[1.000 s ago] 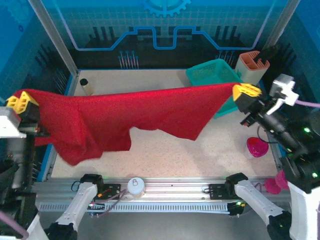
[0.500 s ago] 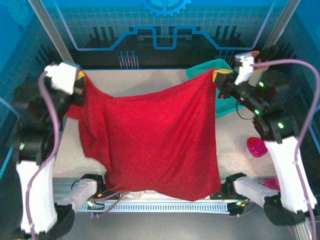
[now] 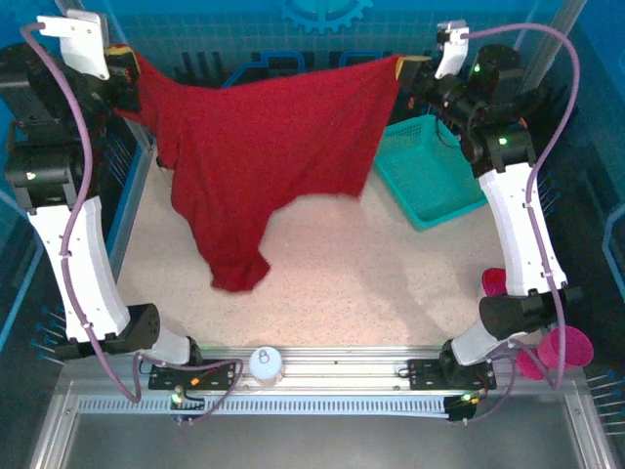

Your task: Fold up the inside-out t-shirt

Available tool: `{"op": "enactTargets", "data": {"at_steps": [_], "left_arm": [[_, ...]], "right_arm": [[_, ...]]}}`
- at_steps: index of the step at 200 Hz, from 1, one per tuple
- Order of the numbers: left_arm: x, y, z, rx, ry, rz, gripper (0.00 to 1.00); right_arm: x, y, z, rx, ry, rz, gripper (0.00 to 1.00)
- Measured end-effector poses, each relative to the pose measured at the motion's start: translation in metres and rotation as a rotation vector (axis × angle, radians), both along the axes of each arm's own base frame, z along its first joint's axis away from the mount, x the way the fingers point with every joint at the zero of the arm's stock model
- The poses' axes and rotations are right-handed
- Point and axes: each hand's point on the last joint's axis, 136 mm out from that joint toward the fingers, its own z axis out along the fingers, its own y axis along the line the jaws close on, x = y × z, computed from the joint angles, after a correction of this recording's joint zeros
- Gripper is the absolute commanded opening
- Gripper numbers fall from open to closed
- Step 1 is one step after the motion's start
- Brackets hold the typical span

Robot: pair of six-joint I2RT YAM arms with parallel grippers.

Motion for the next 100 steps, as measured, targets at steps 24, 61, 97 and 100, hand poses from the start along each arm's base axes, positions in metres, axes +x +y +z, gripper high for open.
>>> {"op": "enactTargets", "data": {"at_steps": [24, 61, 97, 100], "left_arm": [[-0.018, -0.003, 0.0, 0.038, -0.031, 0.004, 0.0], [-0.065, -0.028, -0.112, -0.027, 0.08, -0.069, 0.08], [-0.099, -0.076, -0.289, -0.293, 0.353, -0.246, 0.98], [-0.1, -0.079, -0.304, -0.333, 0.384, -0.25, 0.99]], "right_arm": [[-0.031, -0.003, 0.01, 0.004, -0.027, 0.016, 0.0], [-0.118, -0.007, -0.092, -0.038, 0.121, 0.013, 0.0], [-0.169, 0.002, -0.303, -0.128, 0.552, 0.008, 0.24], [-0.172, 0.0, -0.324, -0.127, 0.613, -0.009, 0.24]]}}
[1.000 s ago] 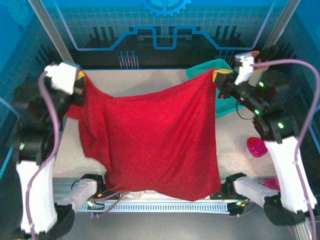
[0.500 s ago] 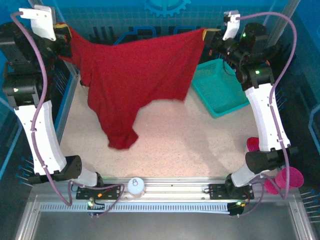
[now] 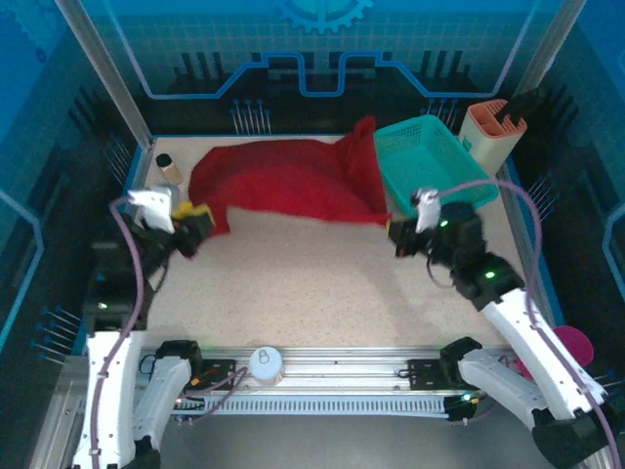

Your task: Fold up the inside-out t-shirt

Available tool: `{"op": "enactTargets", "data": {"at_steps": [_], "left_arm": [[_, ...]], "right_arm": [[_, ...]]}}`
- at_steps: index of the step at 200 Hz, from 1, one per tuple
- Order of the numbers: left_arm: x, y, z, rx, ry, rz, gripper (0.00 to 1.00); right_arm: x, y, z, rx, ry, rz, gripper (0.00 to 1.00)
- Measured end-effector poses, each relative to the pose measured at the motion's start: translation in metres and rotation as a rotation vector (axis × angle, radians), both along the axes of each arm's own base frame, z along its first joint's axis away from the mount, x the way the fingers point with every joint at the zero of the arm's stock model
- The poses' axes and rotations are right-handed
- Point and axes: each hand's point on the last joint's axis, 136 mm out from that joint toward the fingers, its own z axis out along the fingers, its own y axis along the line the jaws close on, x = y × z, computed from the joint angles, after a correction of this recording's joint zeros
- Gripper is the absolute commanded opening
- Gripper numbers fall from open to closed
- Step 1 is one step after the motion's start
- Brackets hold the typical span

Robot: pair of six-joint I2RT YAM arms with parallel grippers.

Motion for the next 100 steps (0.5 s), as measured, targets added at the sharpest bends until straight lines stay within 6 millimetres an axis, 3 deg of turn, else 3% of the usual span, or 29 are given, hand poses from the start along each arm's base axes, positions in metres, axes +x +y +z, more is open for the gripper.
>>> {"op": "enactTargets", "data": {"at_steps": [15, 25, 32, 50, 78, 100], "left_arm": [[-0.006, -0.006, -0.069, -0.141, 0.181, 0.024, 0.99], [-0.01, -0.006, -0.1, -0.214, 0.284, 0.063, 0.99], [-0.013, -0.004, -0.113, -0.257, 0.344, 0.096, 0.99], [-0.013, 0.001, -0.112, -0.32, 0.398, 0.167, 0.99], [0.012, 0.009, -0.098, -0.384, 0.488, 0.261, 0.99], [0.038, 0.025, -0.122, -0.396, 0.617, 0.384, 0.98]], "right_arm": [[-0.026, -0.014, -0.092, -0.064, 0.26, -0.065, 0.25], [-0.046, -0.025, -0.129, -0.091, 0.386, -0.113, 0.28], [-0.056, -0.03, -0.141, -0.103, 0.441, -0.14, 0.28], [-0.053, -0.034, -0.138, -0.111, 0.455, -0.182, 0.28], [-0.013, -0.02, -0.1, -0.099, 0.371, -0.169, 0.34], [0.024, 0.005, -0.084, -0.058, 0.322, -0.11, 0.35]]}}
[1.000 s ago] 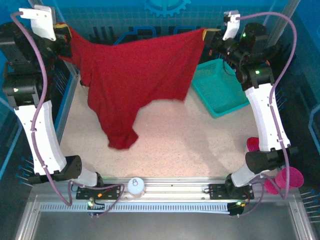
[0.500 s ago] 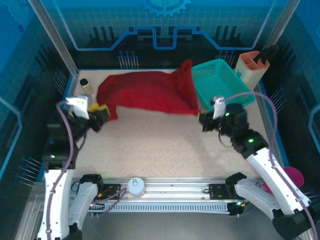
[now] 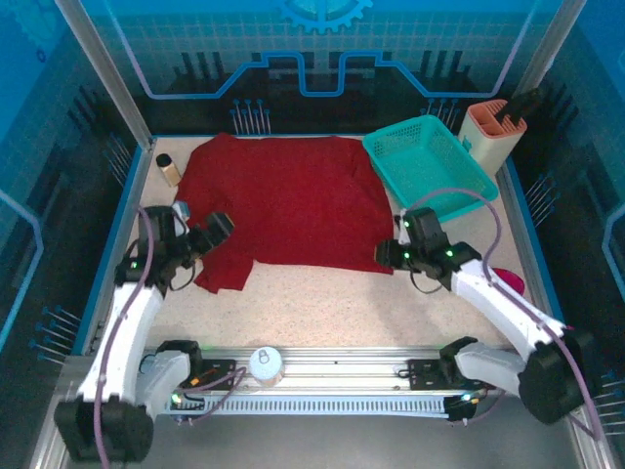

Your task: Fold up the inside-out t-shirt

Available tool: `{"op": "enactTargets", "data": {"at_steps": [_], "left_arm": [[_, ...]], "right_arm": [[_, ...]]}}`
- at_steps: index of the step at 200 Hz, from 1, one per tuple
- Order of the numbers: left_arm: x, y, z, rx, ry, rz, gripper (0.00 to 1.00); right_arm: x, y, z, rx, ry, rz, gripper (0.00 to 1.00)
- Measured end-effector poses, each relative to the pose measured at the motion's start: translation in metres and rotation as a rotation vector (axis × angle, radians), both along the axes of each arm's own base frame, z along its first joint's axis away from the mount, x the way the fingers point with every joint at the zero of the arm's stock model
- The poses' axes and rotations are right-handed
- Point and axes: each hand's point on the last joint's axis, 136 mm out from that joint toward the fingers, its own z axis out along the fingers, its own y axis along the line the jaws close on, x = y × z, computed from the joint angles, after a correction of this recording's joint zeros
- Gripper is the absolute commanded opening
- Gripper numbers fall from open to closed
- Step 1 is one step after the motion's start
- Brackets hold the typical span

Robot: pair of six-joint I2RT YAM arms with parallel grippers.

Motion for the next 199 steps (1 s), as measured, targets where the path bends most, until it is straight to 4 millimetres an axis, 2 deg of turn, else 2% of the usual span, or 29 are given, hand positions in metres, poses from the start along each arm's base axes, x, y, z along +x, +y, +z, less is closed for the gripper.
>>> {"op": "enactTargets", "data": {"at_steps": [19, 38, 48, 57, 73, 86, 98, 105, 114, 121, 134, 144, 159, 167, 186, 199], "left_arm": [[0.011, 0.017, -0.036, 0.011, 0.138, 0.09, 0.95], [0.018, 0.03, -0.068, 0.026, 0.245, 0.168, 0.91], [0.022, 0.037, -0.083, 0.038, 0.283, 0.204, 0.91], [0.026, 0.042, -0.093, 0.048, 0.305, 0.232, 0.94], [0.028, 0.051, -0.112, 0.073, 0.341, 0.285, 0.95], [0.024, 0.057, -0.127, 0.091, 0.377, 0.322, 0.94], [0.014, 0.06, -0.141, 0.102, 0.412, 0.354, 0.93], [0.006, 0.062, -0.148, 0.107, 0.433, 0.371, 0.88], [-0.006, 0.064, -0.156, 0.117, 0.46, 0.397, 0.87], [-0.01, 0.066, -0.156, 0.126, 0.449, 0.408, 0.86], [-0.023, 0.07, -0.147, 0.161, 0.42, 0.435, 0.82], [-0.034, 0.073, -0.138, 0.181, 0.387, 0.457, 0.76], [-0.05, 0.076, -0.126, 0.197, 0.339, 0.474, 0.76], [-0.055, 0.075, -0.12, 0.195, 0.321, 0.476, 0.76], [-0.061, 0.068, -0.099, 0.157, 0.246, 0.453, 0.77], [-0.062, 0.064, -0.084, 0.137, 0.198, 0.439, 0.77]], "right_arm": [[0.028, 0.028, -0.006, 0.048, 0.001, 0.061, 0.34], [0.056, 0.058, -0.025, 0.08, 0.034, 0.114, 0.31], [0.068, 0.068, -0.036, 0.087, 0.049, 0.118, 0.29], [0.075, 0.072, -0.047, 0.092, 0.067, 0.105, 0.28], [0.075, 0.071, -0.067, 0.076, 0.108, 0.065, 0.27], [0.068, 0.067, -0.079, 0.056, 0.138, 0.036, 0.27], [0.059, 0.065, -0.09, 0.043, 0.165, 0.016, 0.27], [0.05, 0.063, -0.098, 0.039, 0.19, 0.006, 0.26], [0.036, 0.061, -0.11, 0.035, 0.23, -0.002, 0.27], [0.027, 0.061, -0.115, 0.047, 0.249, 0.001, 0.28], [0.02, 0.068, -0.107, 0.066, 0.235, 0.015, 0.28], [0.005, 0.074, -0.109, 0.073, 0.251, 0.038, 0.28], [-0.016, 0.08, -0.113, 0.079, 0.282, 0.07, 0.35], [-0.018, 0.079, -0.109, 0.075, 0.274, 0.073, 0.37], [-0.018, 0.063, -0.102, -0.013, 0.224, 0.062, 0.38], [-0.012, 0.063, -0.089, -0.052, 0.136, 0.125, 0.38]]}}
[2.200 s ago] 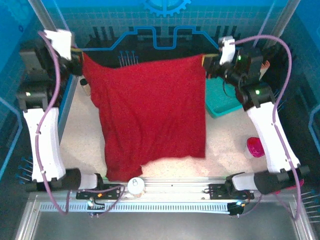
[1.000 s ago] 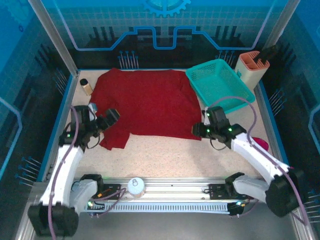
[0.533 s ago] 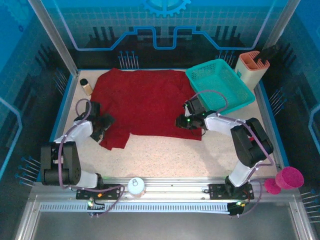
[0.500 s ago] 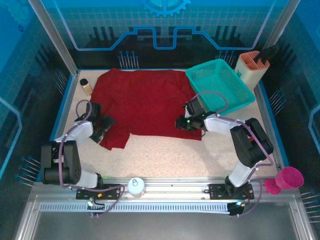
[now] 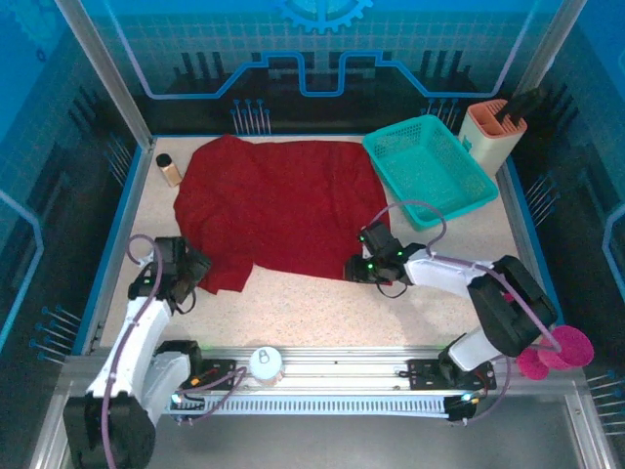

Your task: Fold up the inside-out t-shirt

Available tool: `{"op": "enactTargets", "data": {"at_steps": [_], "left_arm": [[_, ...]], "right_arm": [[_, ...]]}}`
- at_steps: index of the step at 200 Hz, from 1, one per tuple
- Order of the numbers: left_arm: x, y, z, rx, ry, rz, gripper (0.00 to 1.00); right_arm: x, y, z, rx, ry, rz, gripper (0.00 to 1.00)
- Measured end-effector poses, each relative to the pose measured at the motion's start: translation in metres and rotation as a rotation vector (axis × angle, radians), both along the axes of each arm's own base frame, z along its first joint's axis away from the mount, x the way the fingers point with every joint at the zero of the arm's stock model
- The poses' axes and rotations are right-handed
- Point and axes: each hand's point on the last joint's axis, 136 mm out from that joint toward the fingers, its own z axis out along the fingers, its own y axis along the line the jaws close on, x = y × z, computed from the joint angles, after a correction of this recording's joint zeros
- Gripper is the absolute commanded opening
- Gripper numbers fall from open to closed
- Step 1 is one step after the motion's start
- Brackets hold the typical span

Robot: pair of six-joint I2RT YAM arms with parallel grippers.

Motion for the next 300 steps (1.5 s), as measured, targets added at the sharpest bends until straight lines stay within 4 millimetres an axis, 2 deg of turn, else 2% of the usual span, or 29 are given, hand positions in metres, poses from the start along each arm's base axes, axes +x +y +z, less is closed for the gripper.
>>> {"op": "enactTargets", "data": {"at_steps": [8, 21, 36, 57, 65, 80, 110, 140, 152, 159, 170, 182, 201, 222, 237, 262, 264, 272, 278, 289, 300], "left_arm": [[-0.001, -0.001, 0.009, 0.001, -0.024, -0.005, 0.75], [-0.003, 0.0, 0.02, 0.008, -0.042, -0.008, 0.73], [-0.004, 0.002, 0.019, 0.004, -0.021, 0.005, 0.69], [-0.007, 0.003, -0.006, -0.053, 0.081, 0.039, 0.63], [-0.008, 0.003, -0.019, -0.08, 0.136, 0.048, 0.59], [-0.011, 0.005, -0.039, -0.115, 0.225, 0.066, 0.52], [-0.011, 0.008, -0.065, -0.183, 0.314, 0.12, 0.44], [-0.005, 0.009, -0.075, -0.208, 0.315, 0.146, 0.22], [-0.005, 0.01, -0.079, -0.211, 0.308, 0.165, 0.1], [-0.006, 0.01, -0.081, -0.212, 0.308, 0.172, 0.0], [-0.006, 0.011, -0.083, -0.212, 0.307, 0.181, 0.0], [-0.006, 0.011, -0.083, -0.212, 0.306, 0.182, 0.0], [-0.009, 0.014, -0.082, -0.215, 0.306, 0.197, 0.0], [-0.026, 0.025, -0.073, -0.215, 0.309, 0.267, 0.0], [-0.037, 0.033, -0.051, -0.194, 0.247, 0.321, 0.0], [-0.052, 0.034, -0.007, -0.161, 0.083, 0.361, 0.0], [-0.053, 0.034, -0.005, -0.159, 0.072, 0.36, 0.03], [-0.055, 0.032, 0.005, -0.154, 0.016, 0.346, 0.27], [-0.054, 0.03, 0.009, -0.158, -0.015, 0.337, 0.38], [-0.05, 0.024, 0.009, -0.176, -0.042, 0.295, 0.44], [-0.046, 0.016, -0.002, -0.215, -0.016, 0.252, 0.48]], "right_arm": [[0.003, 0.008, 0.011, -0.004, -0.07, 0.073, 0.39], [0.004, 0.041, 0.034, 0.004, -0.229, 0.273, 0.41], [-0.012, 0.1, 0.059, 0.047, -0.423, 0.551, 0.43], [-0.039, 0.179, 0.078, 0.146, -0.574, 0.832, 0.44], [-0.044, 0.205, 0.079, 0.179, -0.61, 0.9, 0.45], [-0.049, 0.238, 0.072, 0.204, -0.64, 0.976, 0.48], [-0.058, 0.275, 0.039, 0.178, -0.64, 1.094, 0.5], [-0.059, 0.293, 0.011, 0.101, -0.666, 1.17, 0.47], [-0.052, 0.3, 0.003, 0.075, -0.682, 1.18, 0.43], [-0.048, 0.304, -0.004, 0.06, -0.689, 1.183, 0.36], [-0.044, 0.308, -0.011, 0.043, -0.694, 1.187, 0.21], [-0.044, 0.308, -0.019, 0.038, -0.691, 1.195, 0.12], [-0.042, 0.309, -0.018, 0.037, -0.725, 1.199, 0.02], [-0.046, 0.302, -0.019, 0.05, -0.758, 1.218, 0.0], [-0.057, 0.286, -0.019, 0.057, -0.761, 1.26, 0.0], [-0.082, 0.261, -0.014, 0.103, -0.758, 1.338, 0.0], [-0.085, 0.26, -0.013, 0.11, -0.759, 1.344, 0.0], [-0.091, 0.256, -0.009, 0.138, -0.768, 1.357, 0.0], [-0.094, 0.255, -0.005, 0.161, -0.78, 1.359, 0.0], [-0.093, 0.254, 0.0, 0.194, -0.799, 1.349, 0.0], [-0.086, 0.252, 0.003, 0.207, -0.812, 1.322, 0.02]]}}
